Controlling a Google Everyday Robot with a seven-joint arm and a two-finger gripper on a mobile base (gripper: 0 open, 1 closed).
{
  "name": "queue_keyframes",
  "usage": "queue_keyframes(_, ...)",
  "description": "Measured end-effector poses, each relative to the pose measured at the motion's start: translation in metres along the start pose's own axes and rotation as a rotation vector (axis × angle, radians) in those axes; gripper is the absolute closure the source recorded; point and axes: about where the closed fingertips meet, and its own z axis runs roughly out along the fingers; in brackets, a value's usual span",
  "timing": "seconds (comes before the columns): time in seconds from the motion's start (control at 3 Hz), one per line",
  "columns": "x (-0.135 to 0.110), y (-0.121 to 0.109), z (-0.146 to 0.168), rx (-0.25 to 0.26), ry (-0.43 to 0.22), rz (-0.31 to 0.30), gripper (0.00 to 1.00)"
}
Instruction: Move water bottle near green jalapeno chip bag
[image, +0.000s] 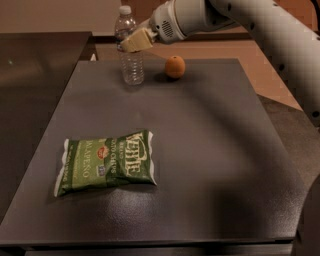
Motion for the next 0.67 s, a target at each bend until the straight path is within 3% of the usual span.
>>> queue_keyframes(0.67,-0.004,0.096,-0.026,-0.17,-0.028,-0.094,1.0)
